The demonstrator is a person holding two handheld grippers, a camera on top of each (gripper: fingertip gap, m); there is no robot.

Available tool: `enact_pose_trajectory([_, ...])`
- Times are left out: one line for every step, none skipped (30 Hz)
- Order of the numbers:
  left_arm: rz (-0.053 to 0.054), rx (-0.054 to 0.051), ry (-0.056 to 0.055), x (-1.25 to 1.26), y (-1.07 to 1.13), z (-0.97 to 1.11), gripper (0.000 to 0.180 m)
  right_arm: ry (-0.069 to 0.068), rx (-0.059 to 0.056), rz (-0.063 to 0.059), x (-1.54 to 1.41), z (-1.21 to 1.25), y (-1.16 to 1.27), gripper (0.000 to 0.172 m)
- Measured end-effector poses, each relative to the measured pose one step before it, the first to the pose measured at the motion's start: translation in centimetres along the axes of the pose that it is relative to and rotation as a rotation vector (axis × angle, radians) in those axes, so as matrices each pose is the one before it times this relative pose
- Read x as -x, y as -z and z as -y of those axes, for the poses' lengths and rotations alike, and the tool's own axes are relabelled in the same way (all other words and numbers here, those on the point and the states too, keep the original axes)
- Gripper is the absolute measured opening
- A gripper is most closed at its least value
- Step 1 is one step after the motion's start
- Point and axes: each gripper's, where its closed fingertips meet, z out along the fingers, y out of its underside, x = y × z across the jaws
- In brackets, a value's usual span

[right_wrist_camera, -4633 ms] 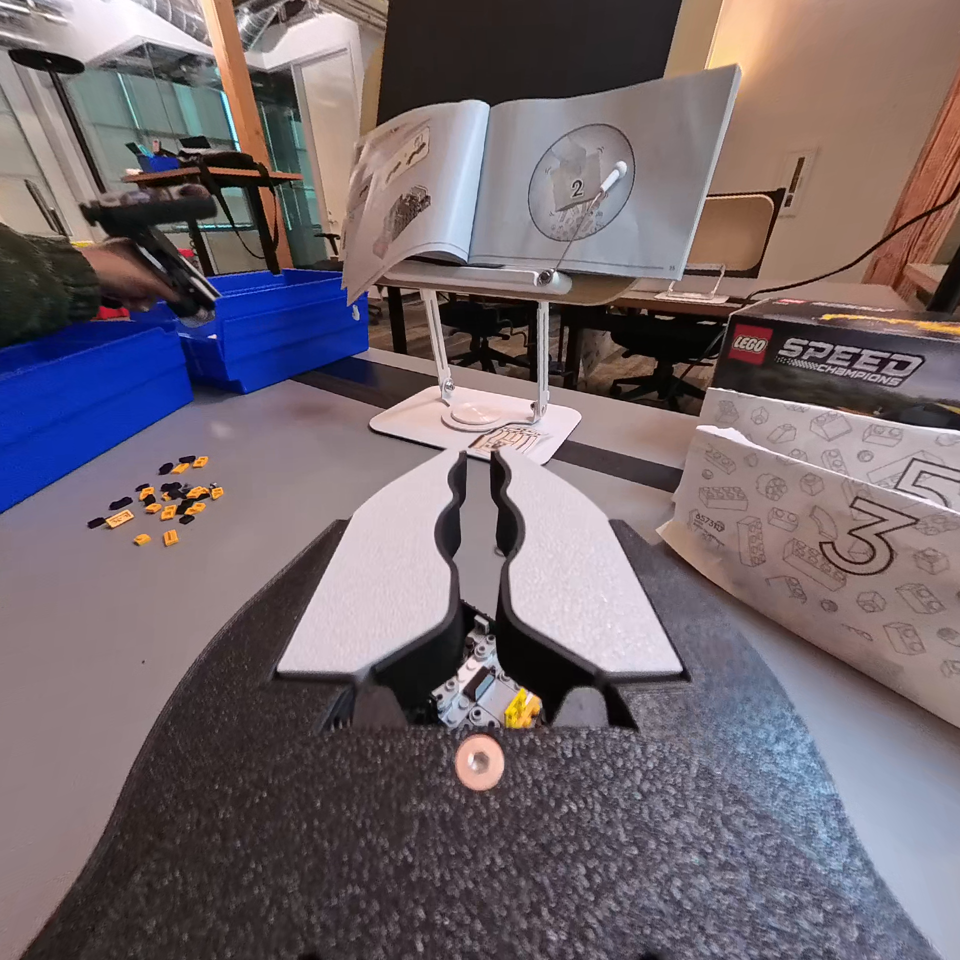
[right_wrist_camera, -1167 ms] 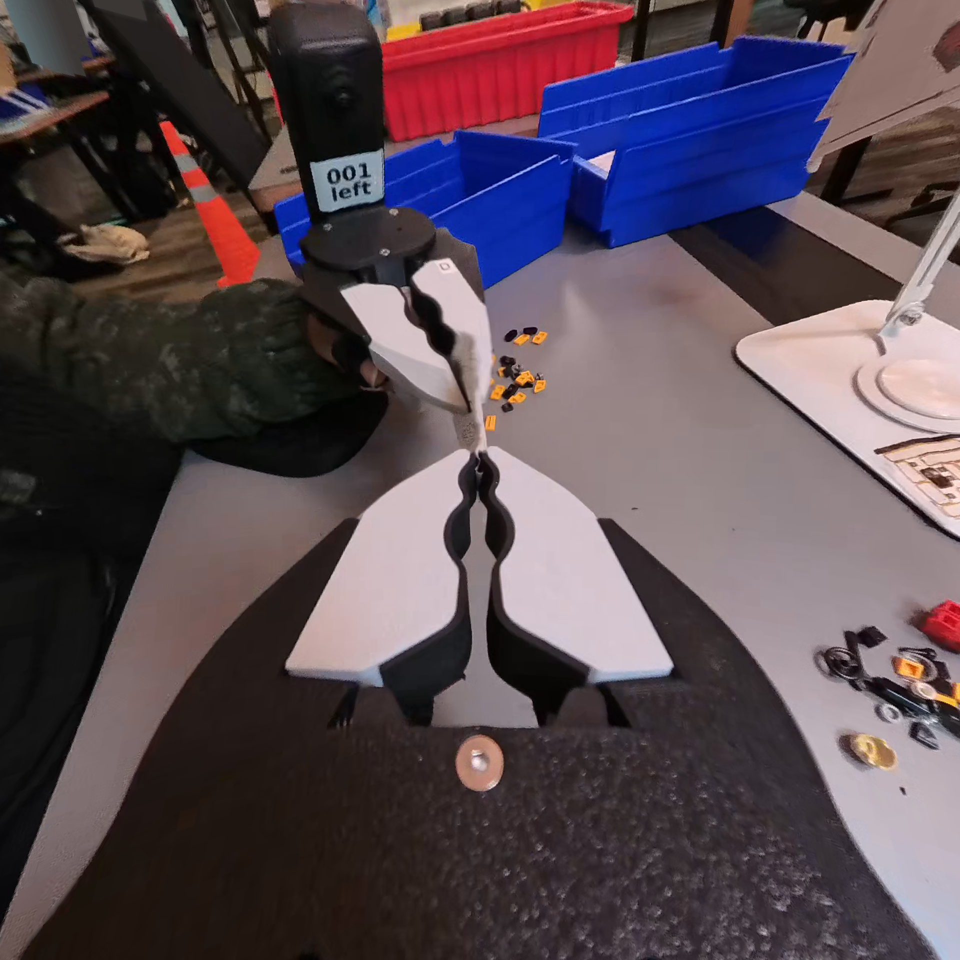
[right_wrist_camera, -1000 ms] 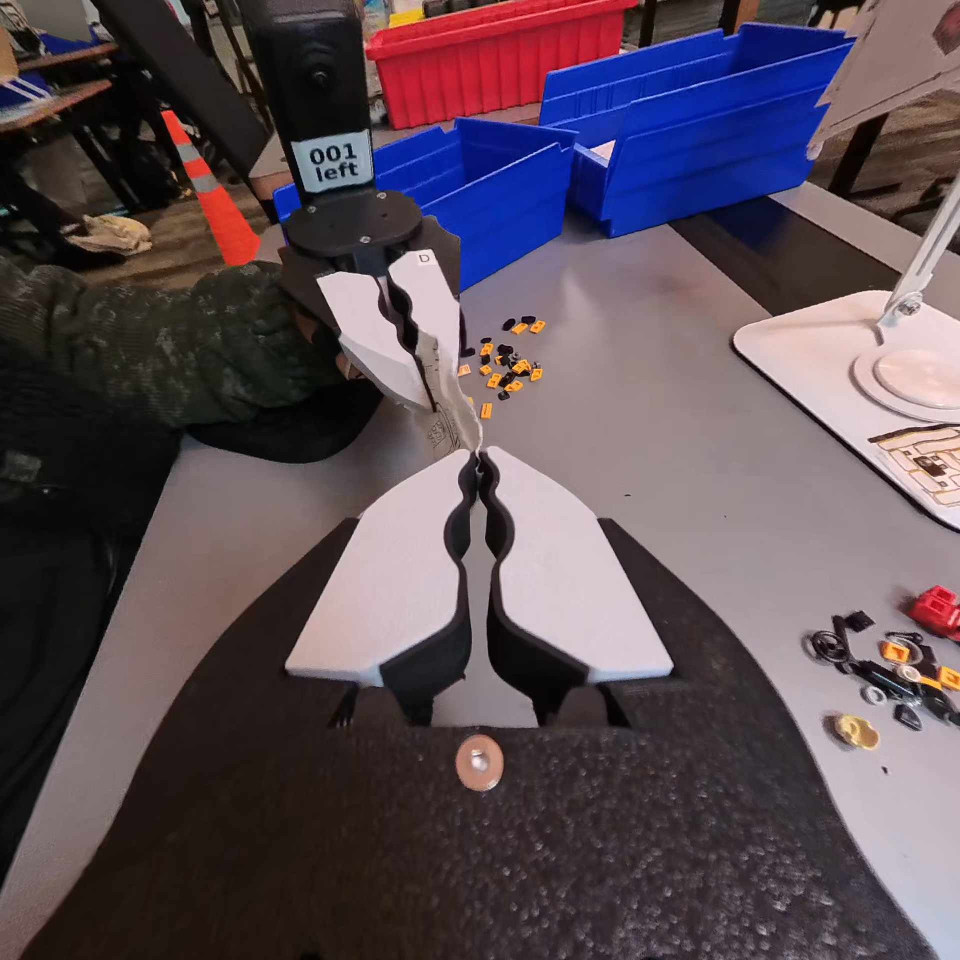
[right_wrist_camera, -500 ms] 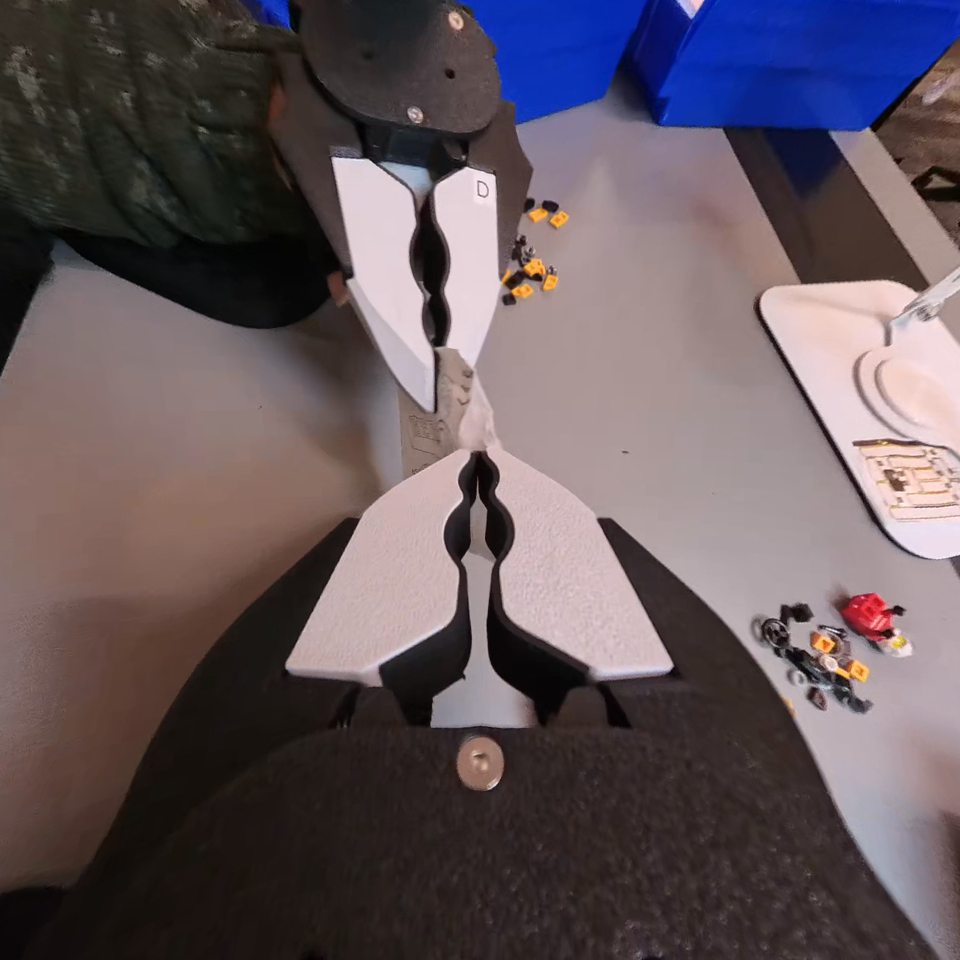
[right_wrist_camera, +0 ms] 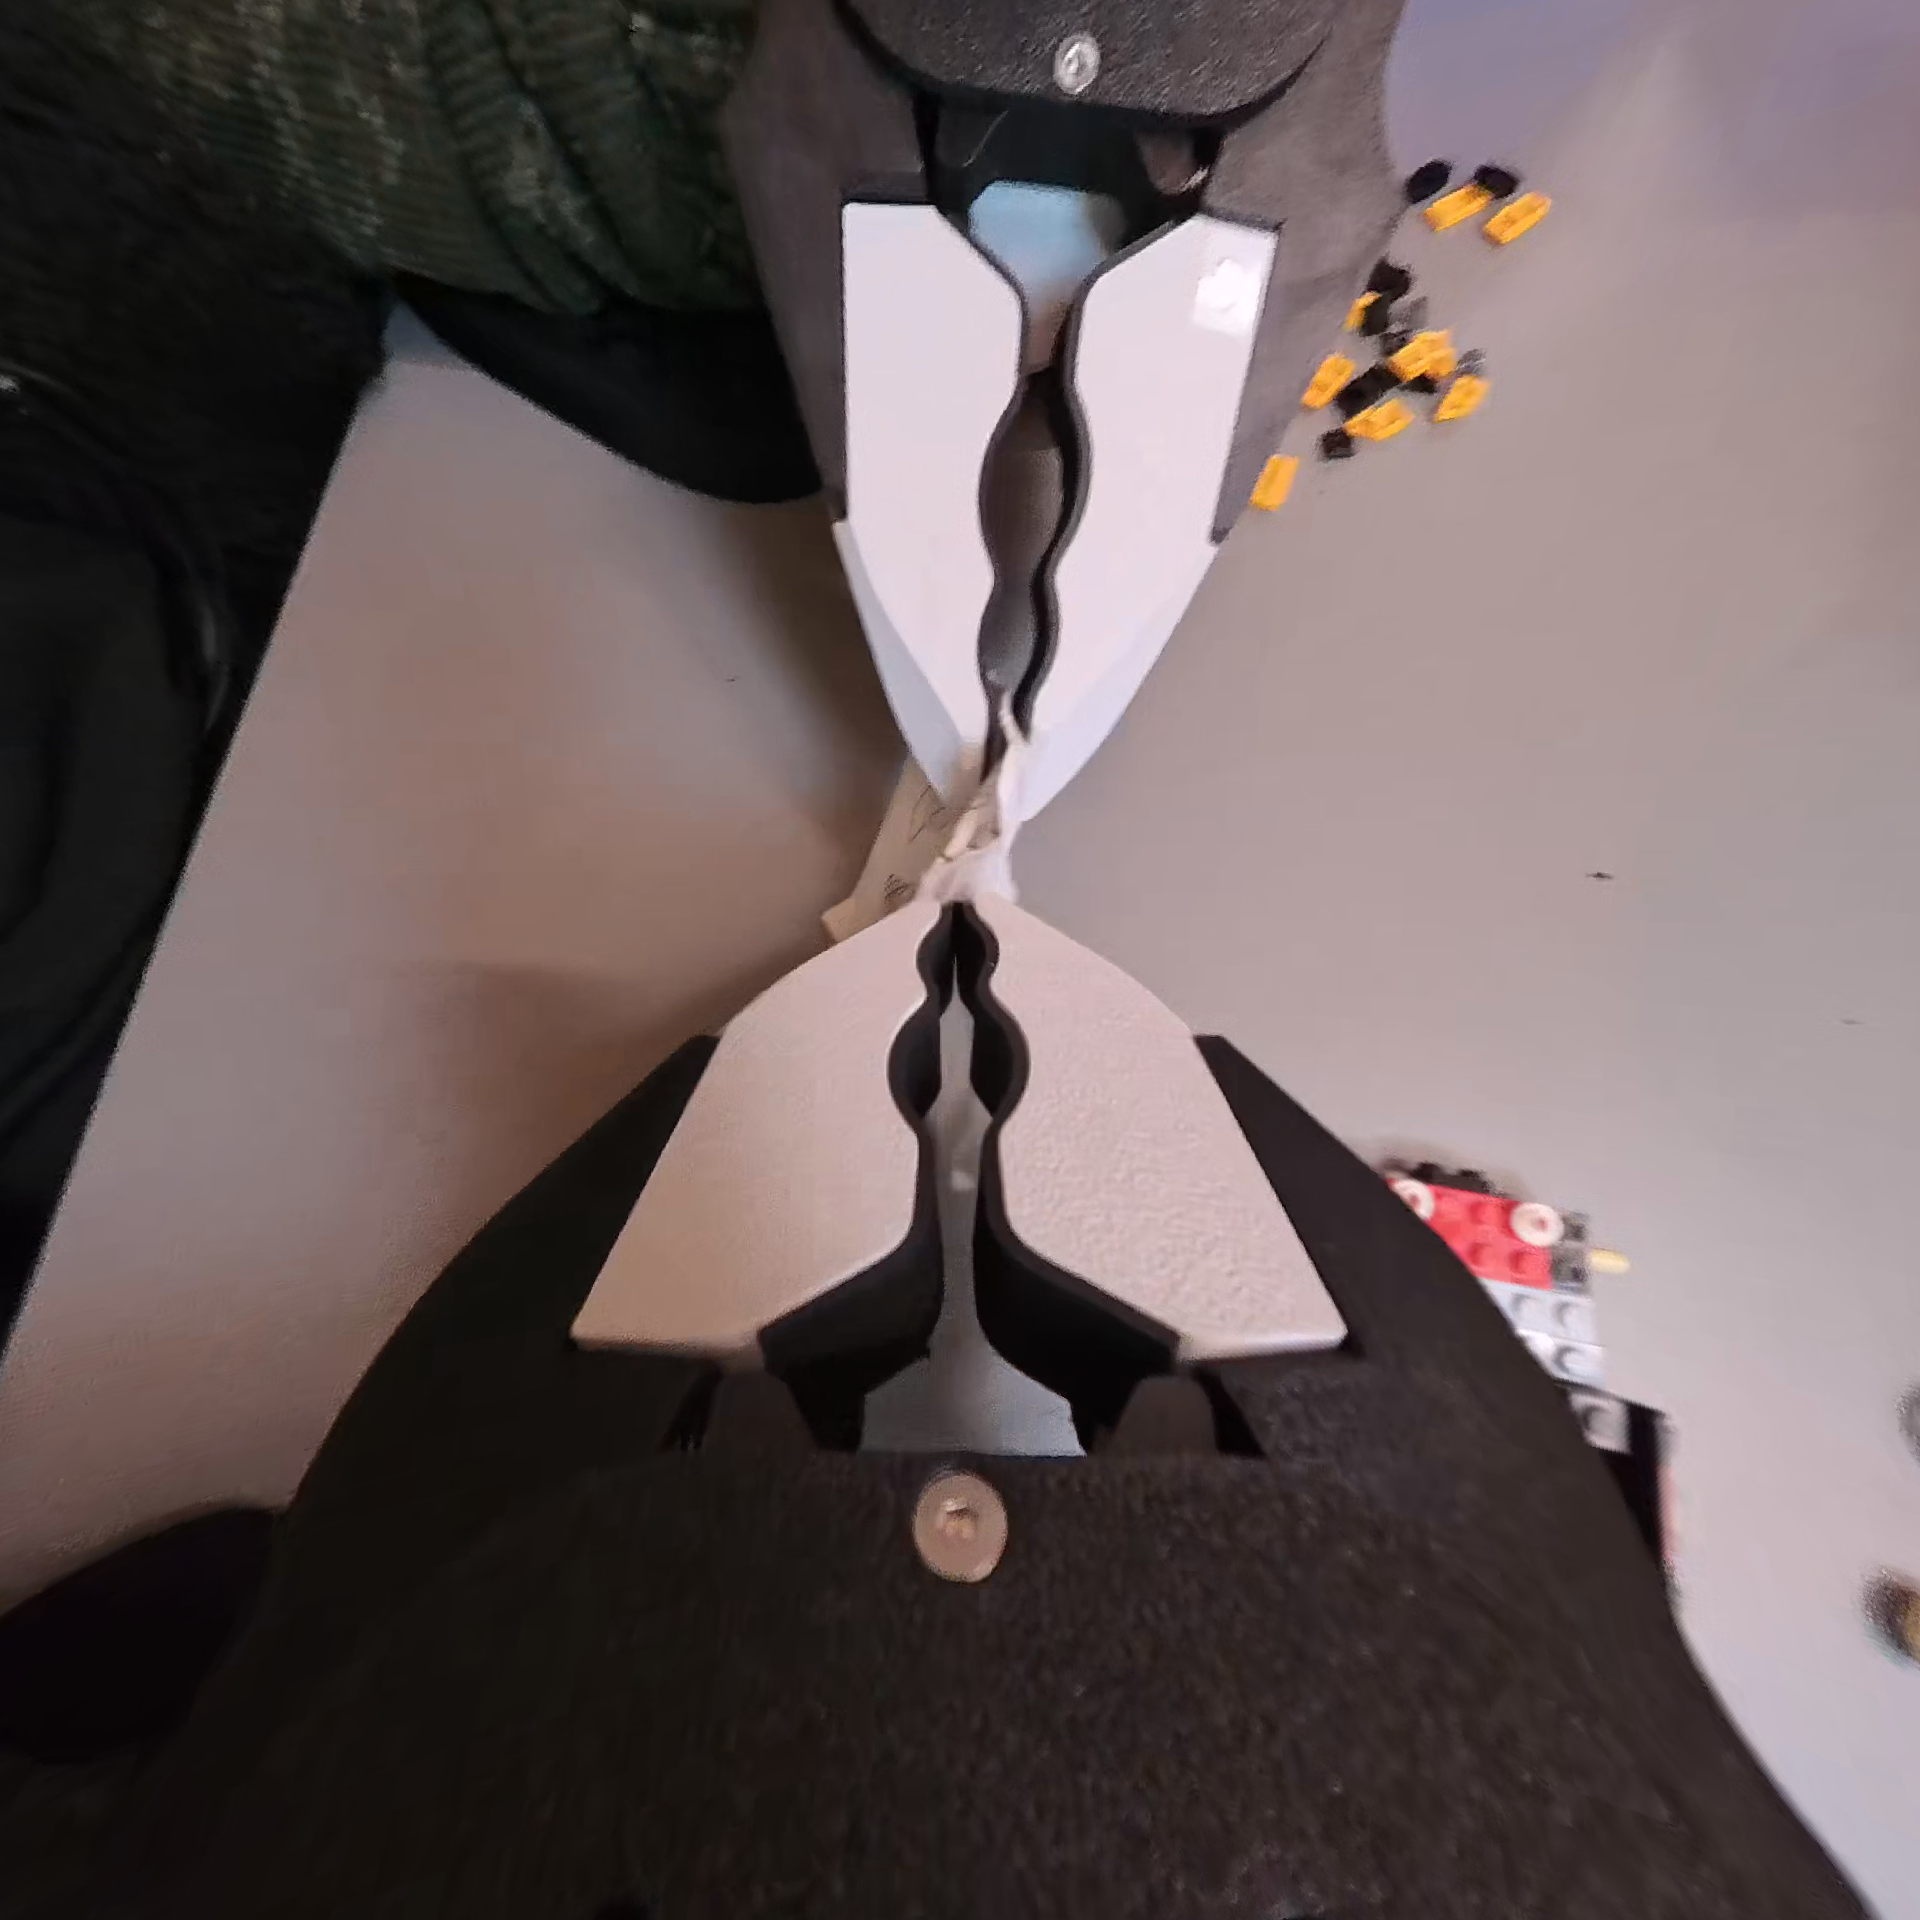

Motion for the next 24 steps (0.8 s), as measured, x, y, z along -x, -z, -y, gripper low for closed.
enact_pose_trajectory([-0.002,0.0037,-0.0022,-0.051,-0.04,-0.047,0.002,-0.0156,0.0127,0.0358,0.434,-0.358,-0.116,0.0])
enact_pose_trajectory([-0.0098,-0.0013,0.001,-0.157,-0.006,0.036,0.001,-0.012,0.0074,0.0209,0.201,-0.301,-0.128,0.0])
enact_pose_trajectory([-0.0009,0.0007,-0.0024,-0.049,-0.001,0.011,0.001,-0.0087,0.0024,0.0073,-0.022,-0.178,-0.135,0.0])
enact_pose_trajectory([0.0056,0.0046,-0.0048,0.058,-0.003,-0.068,0.001,-0.0043,0.0033,-0.0059,-0.195,-0.088,-0.153,0.0])
enact_pose_trajectory([0.0011,0.0027,-0.0059,0.013,0.029,-0.083,0.001,0.0024,0.0027,-0.0186,-0.33,-0.013,-0.166,0.0])
enact_pose_trajectory([-0.0055,-0.0071,-0.003,-0.077,0.042,0.065,0.001,0.0058,-0.0071,-0.0105,-0.163,0.126,-0.175,0.0])
enact_pose_trajectory([-0.0051,-0.0053,-0.0005,-0.051,0.096,0.057,0.001,0.0065,-0.0116,0.0038,0.051,0.16,-0.098,0.0])
enact_pose_trajectory([-0.0048,-0.0079,0.0011,-0.018,0.154,0.085,0.001,0.0028,-0.0225,0.0039,0.006,0.243,0.022,0.0])
enact_pose_trajectory([-0.0063,-0.0193,0.0051,-0.009,0.259,0.238,0.001,-0.0048,-0.0332,-0.0076,-0.28,0.328,0.185,0.0])
enact_pose_trajectory([-0.0149,-0.0251,0.0108,-0.095,0.294,0.338,0.003,-0.0134,-0.0406,-0.0119,-0.425,0.412,0.289,0.0])
enact_pose_trajectory([-0.0319,-0.0267,0.0169,-0.323,0.256,0.357,0.004,-0.0164,-0.0388,-0.0046,-0.339,0.393,0.286,0.0])
enact_pose_trajectory([-0.039,-0.0226,0.0176,-0.446,0.172,0.3,0.005,-0.0129,-0.0258,0.0008,-0.19,0.256,0.153,0.0])
enact_pose_trajectory([-0.0133,-0.0116,0.0086,-0.122,0.05,0.15,0.005,-0.0066,-0.0175,0.0177,0.169,0.147,-0.026,0.0])
enact_pose_trajectory([-0.0081,0.0002,-0.0014,-0.097,-0.007,-0.044,0.003,-0.0033,-0.0092,0.0403,0.588,0.02,-0.15,0.0])
enact_pose_trajectory([0.0059,-0.0079,0.001,0.079,-0.028,0.092,0.005,-0.0094,0.0003,0.0661,0.992,-0.133,-0.235,0.0])
enact_pose_trajectory([0.0016,-0.0104,0.0032,0.035,0.006,0.165,0.005,-0.015,0.0067,0.0487,0.678,-0.187,-0.33,0.0])
enact_pose_trajectory([-0.0064,-0.0065,0.0063,-0.093,0.037,0.125,0.006,-0.0024,0.0139,-0.0078,-0.179,-0.242,-0.312,0.0])
enact_pose_trajectory([0.0009,-0.0055,0.0046,0.027,0.056,0.088,0.007,0.003,0.0161,-0.0171,-0.286,-0.24,-0.28,0.002])
enact_pose_trajectory([-0.0001,-0.0052,0.0054,0.024,0.051,0.069,0.008,-0.0083,0.0093,0.0,-0.038,-0.093,-0.239,0.005])
enact_pose_trajectory([-0.0008,-0.006,0.0065,0.011,0.045,0.104,0.008,-0.0126,0.0049,0.0091,0.08,-0.018,-0.239,0.007])
enact_pose_trajectory([-0.0001,-0.0086,0.0028,0.01,0.053,0.152,0.007,-0.0023,0.0041,0.0024,0.03,-0.023,-0.25,0.01])
enact_pose_trajectory([0.0064,-0.0077,-0.0007,0.081,0.056,0.131,0.004,0.0106,0.0004,-0.0107,-0.102,0.024,-0.2,0.012])
enact_pose_trajectory([0.0125,-0.006,-0.0007,0.19,0.099,0.106,0.001,0.0134,-0.0019,-0.0103,-0.07,0.087,-0.152,0.01])
enact_pose_trajectory([0.007,-0.0068,0.0035,0.15,0.124,0.12,0.0,0.0125,-0.0118,-0.0135,-0.147,0.203,-0.052,0.005])
